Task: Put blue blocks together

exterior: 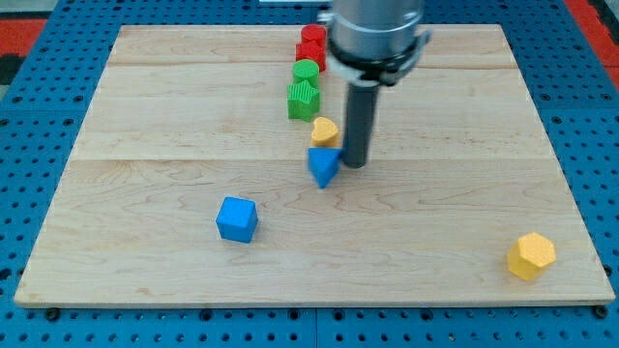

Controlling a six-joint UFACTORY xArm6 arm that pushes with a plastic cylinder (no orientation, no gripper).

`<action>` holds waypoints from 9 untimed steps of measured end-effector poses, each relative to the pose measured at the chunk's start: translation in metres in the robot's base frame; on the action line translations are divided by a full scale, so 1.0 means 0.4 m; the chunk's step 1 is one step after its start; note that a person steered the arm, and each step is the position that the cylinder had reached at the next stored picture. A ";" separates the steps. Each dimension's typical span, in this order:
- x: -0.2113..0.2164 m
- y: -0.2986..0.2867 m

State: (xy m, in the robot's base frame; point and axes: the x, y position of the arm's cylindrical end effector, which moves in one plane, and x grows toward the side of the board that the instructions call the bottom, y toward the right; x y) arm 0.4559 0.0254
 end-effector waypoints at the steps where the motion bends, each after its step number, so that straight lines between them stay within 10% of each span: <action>1: 0.045 -0.206; 4: 0.004 -0.519; 9: 0.161 -0.284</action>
